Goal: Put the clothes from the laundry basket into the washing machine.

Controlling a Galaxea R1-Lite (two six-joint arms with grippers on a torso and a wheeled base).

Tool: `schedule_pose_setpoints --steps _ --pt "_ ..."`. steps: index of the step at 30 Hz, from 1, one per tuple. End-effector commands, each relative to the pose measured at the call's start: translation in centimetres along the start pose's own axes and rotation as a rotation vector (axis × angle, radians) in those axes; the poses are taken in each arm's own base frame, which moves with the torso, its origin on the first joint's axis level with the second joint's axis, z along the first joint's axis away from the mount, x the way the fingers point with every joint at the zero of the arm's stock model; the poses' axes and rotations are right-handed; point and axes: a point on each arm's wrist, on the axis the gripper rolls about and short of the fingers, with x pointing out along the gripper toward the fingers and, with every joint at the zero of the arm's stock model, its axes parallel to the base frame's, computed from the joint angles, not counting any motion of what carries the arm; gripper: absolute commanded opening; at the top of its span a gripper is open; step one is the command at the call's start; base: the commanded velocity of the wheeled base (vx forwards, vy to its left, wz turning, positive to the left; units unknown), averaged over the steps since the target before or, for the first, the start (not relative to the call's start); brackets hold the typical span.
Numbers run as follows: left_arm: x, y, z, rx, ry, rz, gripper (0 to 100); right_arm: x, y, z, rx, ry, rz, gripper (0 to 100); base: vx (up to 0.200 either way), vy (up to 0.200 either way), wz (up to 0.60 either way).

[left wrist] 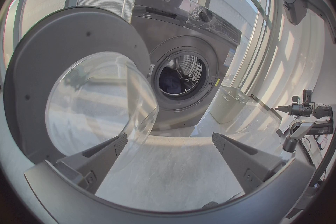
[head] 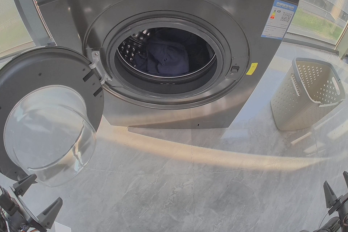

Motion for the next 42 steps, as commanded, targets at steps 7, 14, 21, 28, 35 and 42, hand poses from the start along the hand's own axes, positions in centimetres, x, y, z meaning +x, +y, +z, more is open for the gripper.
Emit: schedule_pose_setpoints --steps 7,14,21,28,35,42 --pt "-3.3 -0.1 -3.7 -0.020 -0.038 0.193 100 -1.4 0.0 -1.1 0.015 -0.099 -0.115 100 0.000 0.000 0.00" --pt "-3.9 -0.5 -4.5 0.030 -0.081 0.421 100 -1.4 0.4 -1.7 -0.024 -0.070 0.070 100 0.000 0.000 0.00" --pt "-3.9 -0.4 -4.5 0.028 -0.074 0.412 100 -1.3 0.4 -1.7 -0.036 -0.074 0.063 100 0.000 0.000 0.00" --pt "-3.9 -0.4 -4.5 0.022 -0.076 0.404 100 -1.3 0.4 -1.7 -0.036 -0.074 0.060 100 0.000 0.171 0.00" --pt "-3.9 -0.4 -4.5 0.017 -0.076 0.410 100 -1.3 0.4 -1.7 -0.034 -0.074 0.060 100 0.000 0.171 0.00" --pt "-3.9 -0.4 -4.5 0.013 -0.078 0.405 100 -1.3 0.4 -1.7 -0.034 -0.074 0.062 100 -0.057 0.000 0.00"
